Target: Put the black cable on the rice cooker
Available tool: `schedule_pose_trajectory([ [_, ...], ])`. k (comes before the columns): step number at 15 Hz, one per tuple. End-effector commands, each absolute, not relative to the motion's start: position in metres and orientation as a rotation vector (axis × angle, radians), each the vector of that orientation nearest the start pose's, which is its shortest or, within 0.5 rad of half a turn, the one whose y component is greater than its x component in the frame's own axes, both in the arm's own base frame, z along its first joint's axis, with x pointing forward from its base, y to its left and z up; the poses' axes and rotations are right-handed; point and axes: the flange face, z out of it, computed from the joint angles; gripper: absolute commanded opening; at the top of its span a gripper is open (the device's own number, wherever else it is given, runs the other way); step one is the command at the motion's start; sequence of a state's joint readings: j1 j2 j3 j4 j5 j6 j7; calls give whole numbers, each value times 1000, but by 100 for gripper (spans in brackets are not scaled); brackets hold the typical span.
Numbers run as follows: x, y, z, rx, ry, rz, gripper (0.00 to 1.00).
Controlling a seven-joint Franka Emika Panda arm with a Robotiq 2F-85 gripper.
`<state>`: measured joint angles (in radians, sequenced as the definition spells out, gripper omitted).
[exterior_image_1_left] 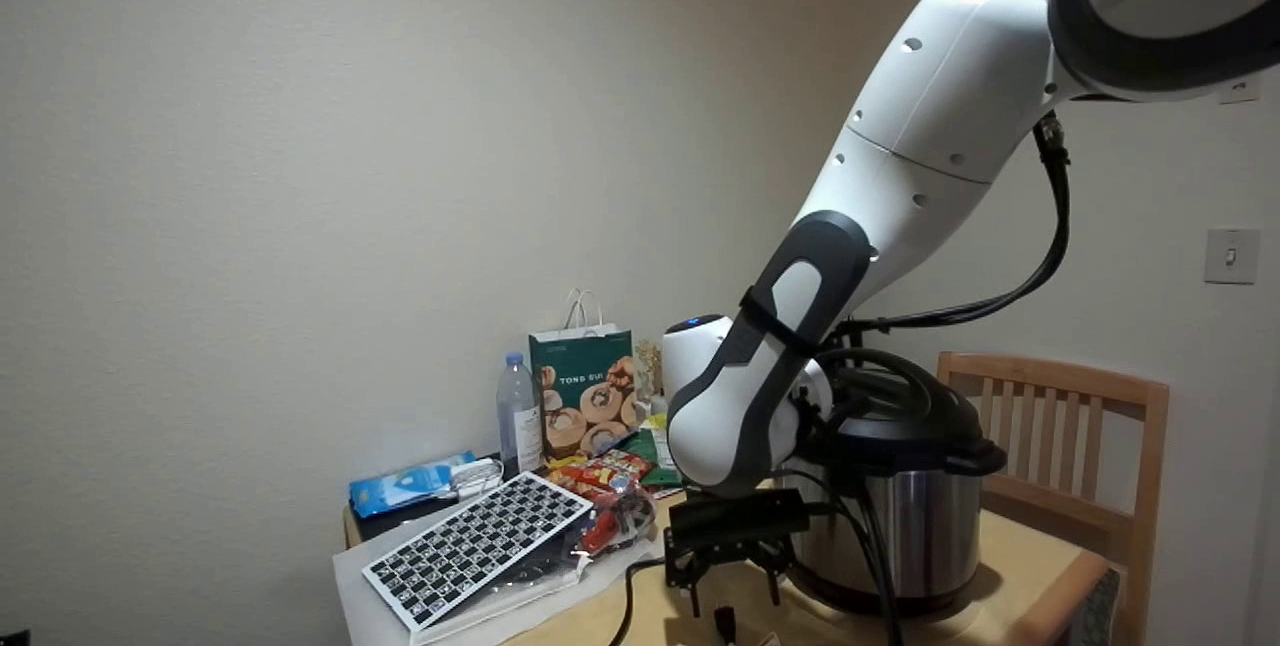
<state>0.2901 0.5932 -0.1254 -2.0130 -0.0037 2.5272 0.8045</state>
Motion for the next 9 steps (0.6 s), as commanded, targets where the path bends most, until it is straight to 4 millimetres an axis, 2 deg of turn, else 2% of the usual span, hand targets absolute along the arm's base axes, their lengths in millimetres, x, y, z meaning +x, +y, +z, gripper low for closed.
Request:
schedule_pose_trajectory([
  [1,585,96,150,-3087,988,51,100],
  [9,607,78,105,-3085,849,115,100],
])
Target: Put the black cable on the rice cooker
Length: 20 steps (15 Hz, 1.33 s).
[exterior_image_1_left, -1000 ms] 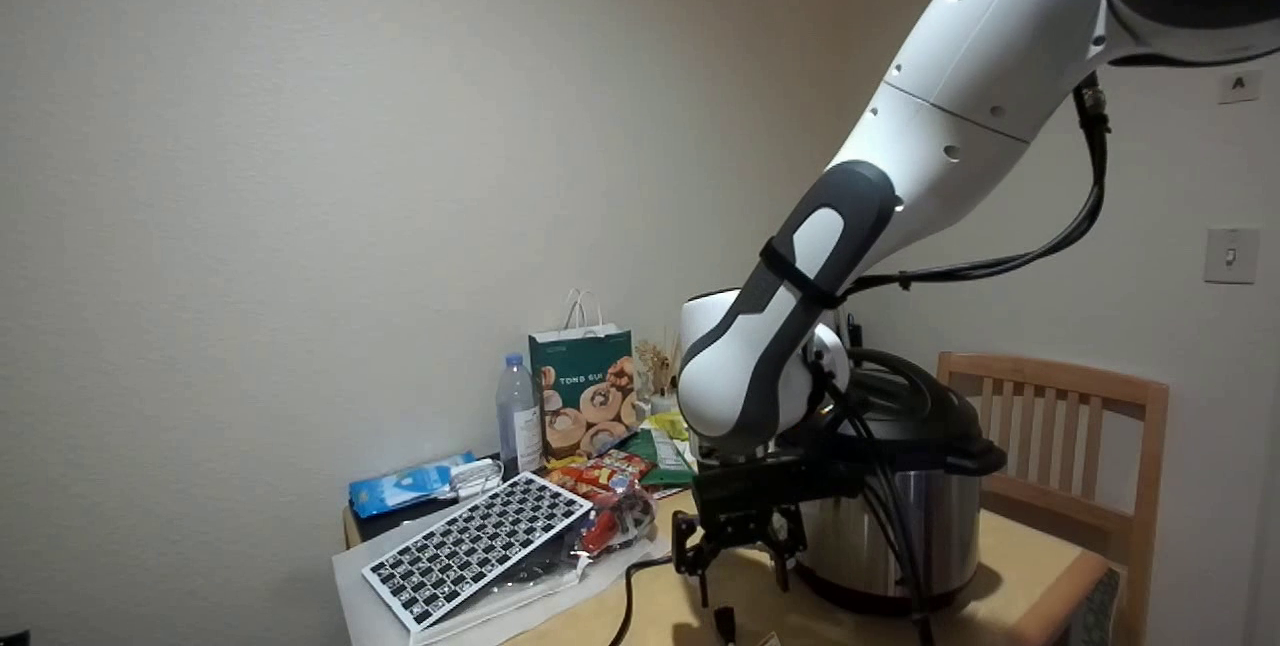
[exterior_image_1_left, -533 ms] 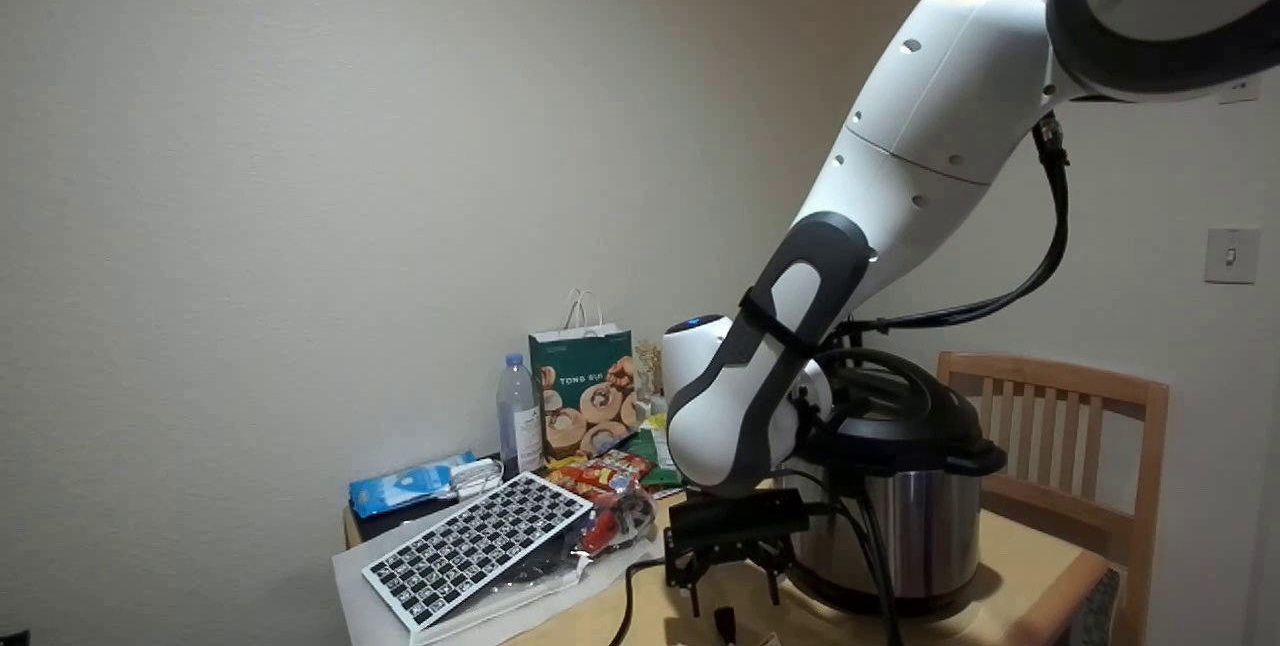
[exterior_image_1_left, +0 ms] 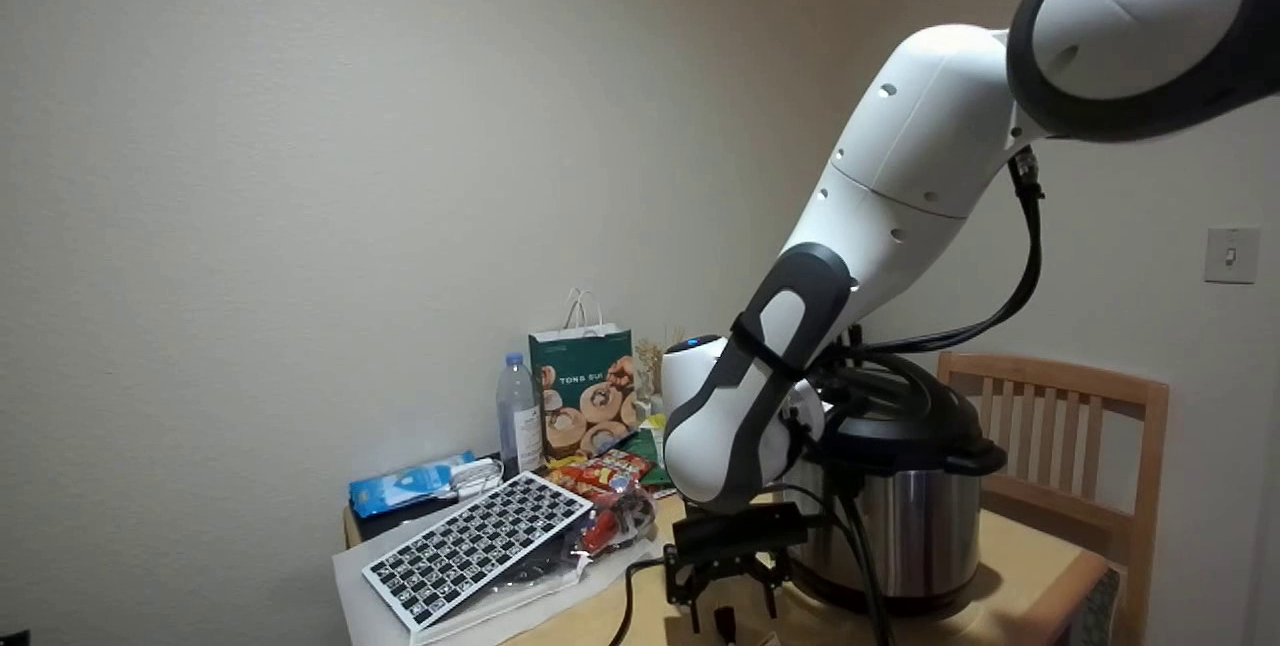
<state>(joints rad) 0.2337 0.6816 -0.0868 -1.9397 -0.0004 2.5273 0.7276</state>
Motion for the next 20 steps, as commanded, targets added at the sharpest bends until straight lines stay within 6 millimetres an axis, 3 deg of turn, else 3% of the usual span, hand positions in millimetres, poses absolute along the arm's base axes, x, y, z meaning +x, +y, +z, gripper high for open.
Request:
schedule_pose_trajectory([
  [1,609,74,101,-3081,848,122,100],
  [3,613,68,93,-3068,861,134,96],
  [4,615,66,90,-3064,869,142,77],
  [7,620,67,88,-3045,876,144,64],
  [16,627,59,92,-2969,957,136,6],
  [20,628,60,102,-2986,1037,122,11],
])
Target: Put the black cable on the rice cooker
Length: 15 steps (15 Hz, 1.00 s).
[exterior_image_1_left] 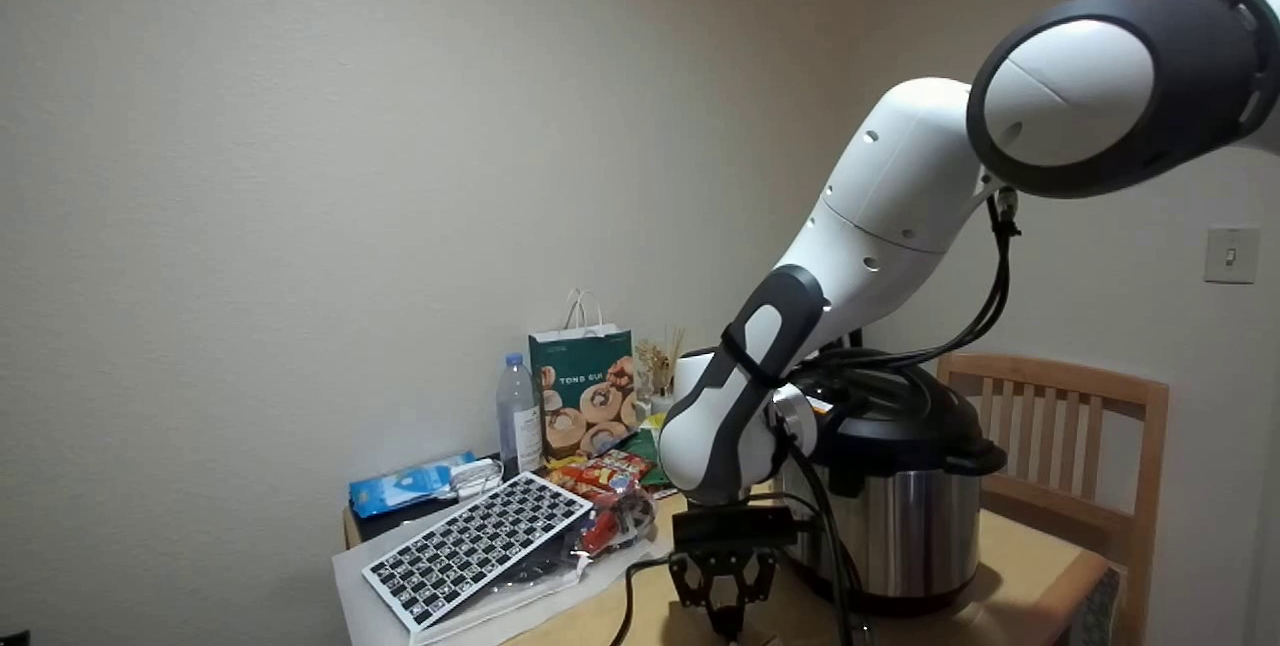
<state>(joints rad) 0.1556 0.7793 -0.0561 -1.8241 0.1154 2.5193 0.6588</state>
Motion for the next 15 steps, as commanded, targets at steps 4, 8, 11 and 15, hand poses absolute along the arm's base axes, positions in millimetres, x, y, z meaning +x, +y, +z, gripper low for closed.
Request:
schedule_pose_trajectory([
  [4,614,82,154,-3075,980,92,11],
  [8,603,103,228,-3166,1028,22,11],
  [11,618,112,224,-3151,995,20,29],
  [15,610,105,227,-3153,1011,33,29],
])
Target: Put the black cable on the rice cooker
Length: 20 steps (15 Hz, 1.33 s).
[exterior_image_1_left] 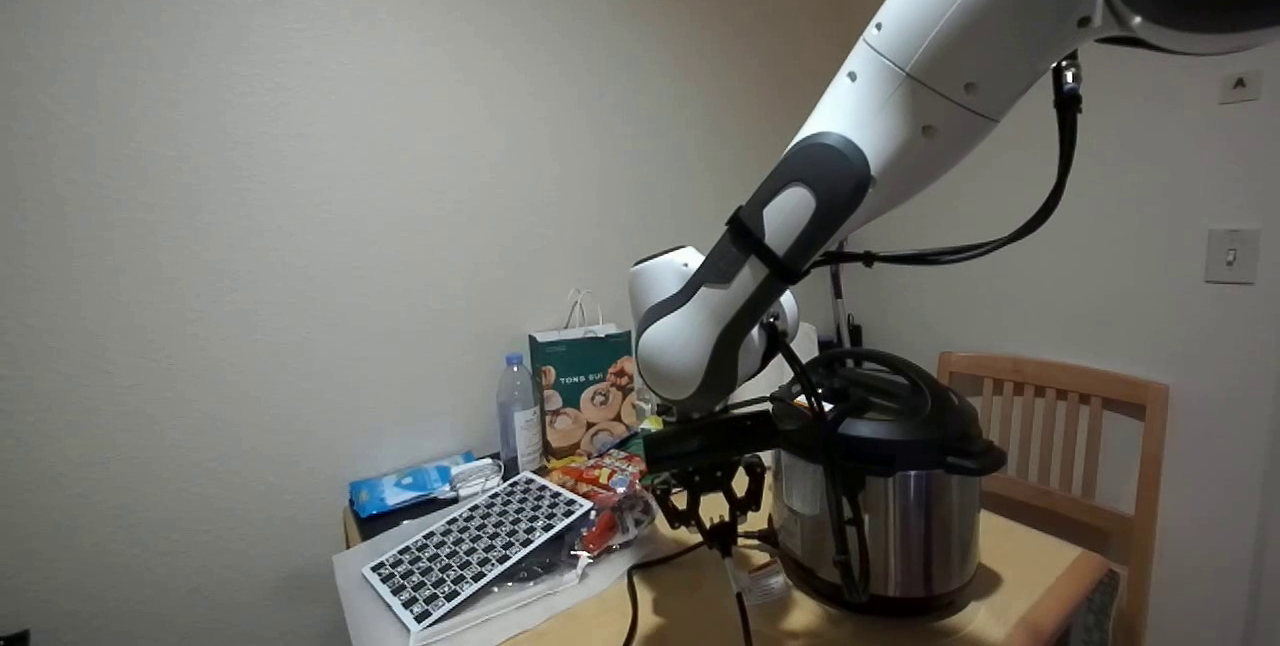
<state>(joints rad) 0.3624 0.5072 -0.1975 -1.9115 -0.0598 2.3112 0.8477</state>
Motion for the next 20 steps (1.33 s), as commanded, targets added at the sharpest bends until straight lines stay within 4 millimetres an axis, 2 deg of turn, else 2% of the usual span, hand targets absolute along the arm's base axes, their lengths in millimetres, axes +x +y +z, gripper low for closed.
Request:
schedule_pose_trajectory([
  [1,609,105,225,-3154,1012,37,29],
  [4,609,105,225,-3155,1012,39,29],
  [5,610,105,232,-3154,1019,21,12],
  [9,600,84,292,-3135,1191,-211,11],
  [12,584,58,338,-3114,1408,-403,11],
  [14,564,40,361,-3094,1593,-485,11],
  [16,545,29,371,-3076,1747,-528,11],
  [17,572,37,362,-3110,1635,-481,29],
  [20,553,30,372,-3082,1711,-498,29],
])
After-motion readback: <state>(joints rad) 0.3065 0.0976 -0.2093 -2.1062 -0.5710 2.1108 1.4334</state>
